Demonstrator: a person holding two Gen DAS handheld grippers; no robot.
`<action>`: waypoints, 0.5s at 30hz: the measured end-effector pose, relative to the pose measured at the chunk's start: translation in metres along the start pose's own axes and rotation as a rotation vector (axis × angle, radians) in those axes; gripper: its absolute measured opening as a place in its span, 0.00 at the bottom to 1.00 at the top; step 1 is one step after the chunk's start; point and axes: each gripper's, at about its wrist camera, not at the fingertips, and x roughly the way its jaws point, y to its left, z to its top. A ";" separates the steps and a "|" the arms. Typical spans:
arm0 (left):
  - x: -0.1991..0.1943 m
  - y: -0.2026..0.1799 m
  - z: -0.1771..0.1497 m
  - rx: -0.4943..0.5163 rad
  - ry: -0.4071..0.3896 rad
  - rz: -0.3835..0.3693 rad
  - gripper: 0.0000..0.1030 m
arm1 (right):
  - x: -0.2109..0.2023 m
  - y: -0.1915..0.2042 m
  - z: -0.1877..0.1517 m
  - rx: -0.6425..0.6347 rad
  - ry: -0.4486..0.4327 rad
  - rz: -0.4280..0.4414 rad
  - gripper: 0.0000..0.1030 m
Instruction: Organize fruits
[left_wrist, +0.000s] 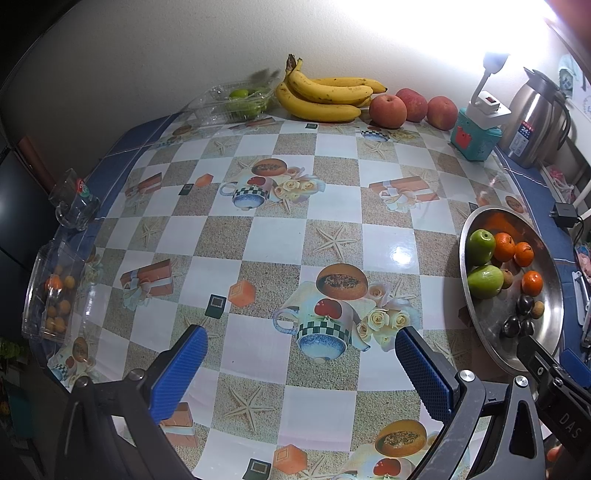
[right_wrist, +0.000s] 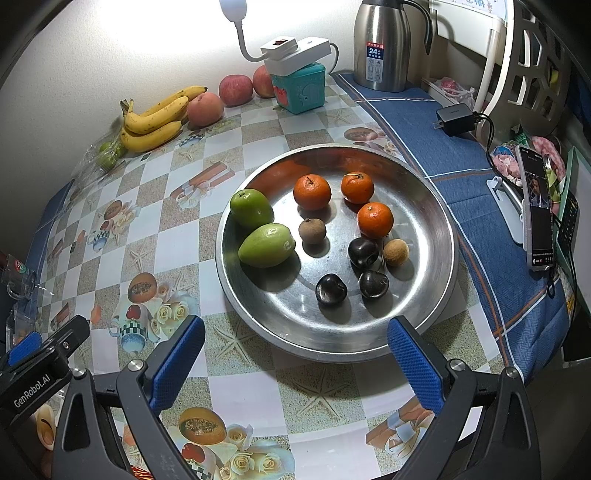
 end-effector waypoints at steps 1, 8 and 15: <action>0.000 0.000 0.000 0.000 0.000 0.000 1.00 | 0.000 0.000 0.000 0.000 0.000 0.000 0.96; 0.000 -0.001 -0.003 0.002 -0.010 0.002 1.00 | 0.001 0.000 -0.001 0.000 0.002 0.000 0.96; -0.004 -0.003 -0.002 0.009 -0.020 -0.001 1.00 | 0.001 0.000 0.000 -0.001 0.002 0.000 0.96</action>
